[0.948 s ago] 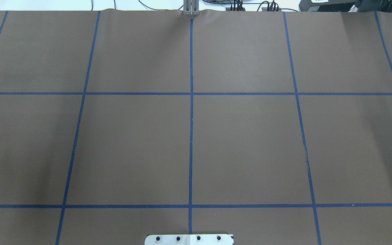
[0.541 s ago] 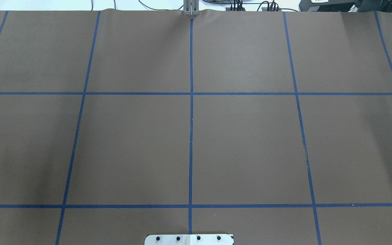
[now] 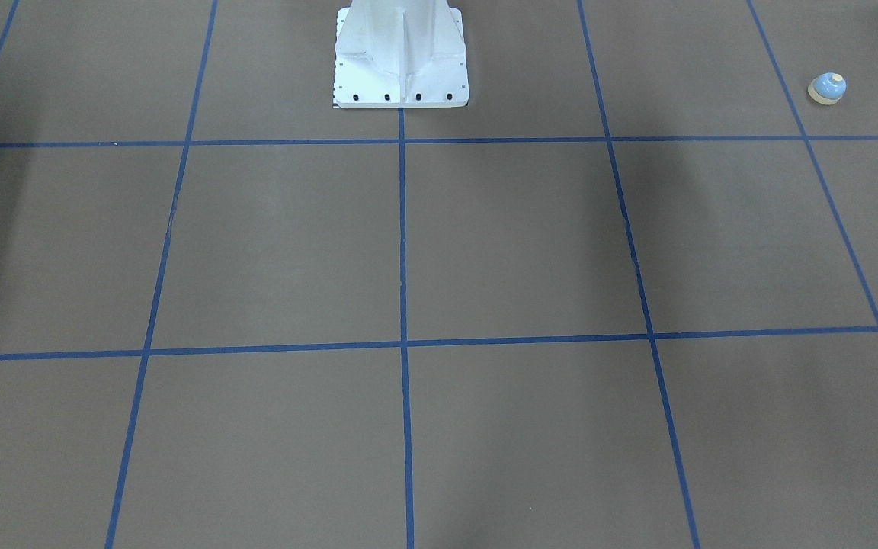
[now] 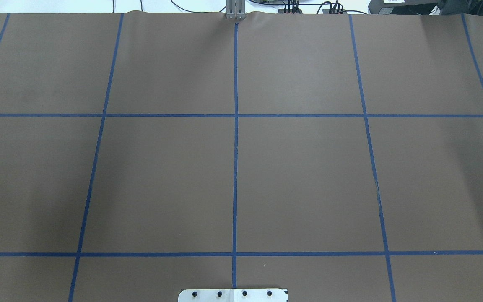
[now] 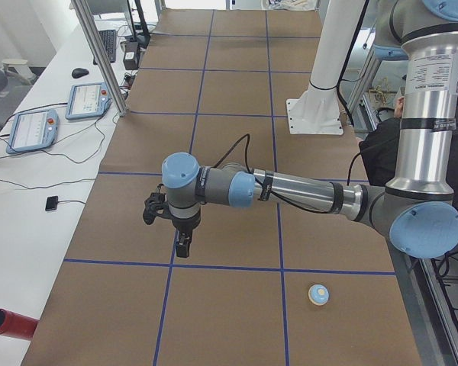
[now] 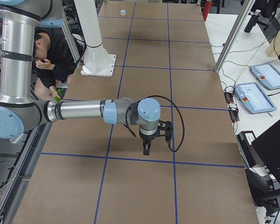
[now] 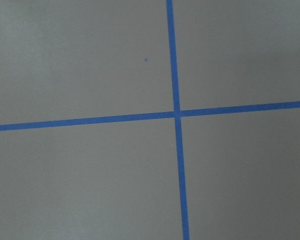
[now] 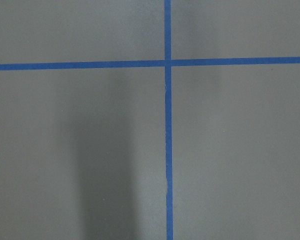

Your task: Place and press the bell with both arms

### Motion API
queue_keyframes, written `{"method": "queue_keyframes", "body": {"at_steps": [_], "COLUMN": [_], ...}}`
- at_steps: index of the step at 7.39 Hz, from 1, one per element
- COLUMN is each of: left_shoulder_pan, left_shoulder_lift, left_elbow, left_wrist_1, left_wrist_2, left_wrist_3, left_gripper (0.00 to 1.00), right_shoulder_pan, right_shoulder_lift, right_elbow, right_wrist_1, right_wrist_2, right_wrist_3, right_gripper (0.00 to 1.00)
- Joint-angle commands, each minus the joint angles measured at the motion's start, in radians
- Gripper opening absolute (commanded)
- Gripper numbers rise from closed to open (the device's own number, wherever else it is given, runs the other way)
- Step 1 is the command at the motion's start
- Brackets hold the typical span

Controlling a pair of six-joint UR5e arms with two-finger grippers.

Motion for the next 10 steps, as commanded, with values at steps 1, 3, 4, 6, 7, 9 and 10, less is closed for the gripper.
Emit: {"method": "queue_keyframes", "body": {"at_steps": [1,3,4,6,7,9,10], "left_shoulder_pan": [0.029,0.125,0.182,0.324,0.410,0.553,0.625], "left_shoulder_lift": [0.003,0.009,0.011,0.011,0.011,0.008,0.008], "left_elbow": [-0.161,-0.314,-0.369,-0.443,-0.489,-0.554,-0.568], "left_wrist_1": [0.084,0.152,0.156,0.211,0.249,0.357,0.427], "left_wrist_2": [0.062,0.186,0.237,0.320,0.360,0.423,0.482], "left_wrist_3": [-0.003,-0.097,-0.192,-0.417,-0.573,-0.908,-1.049], "left_gripper": [1.00,1.00,1.00,1.00,1.00,1.00,1.00], "right_shoulder_pan": [0.000,0.000,0.000,0.000,0.000,0.000,0.000], "right_shoulder_lift": [-0.004,-0.007,-0.007,-0.009,-0.007,-0.003,-0.001], "right_elbow": [0.000,0.000,0.006,0.006,0.006,0.005,0.006], "right_wrist_1": [0.003,0.004,0.004,0.004,0.004,0.004,0.004], "right_wrist_2": [0.001,0.009,0.010,0.010,0.010,0.010,0.010], "right_wrist_3": [0.000,0.000,0.001,0.002,0.002,0.000,0.001], "right_gripper": [1.00,1.00,1.00,1.00,1.00,1.00,1.00]}}
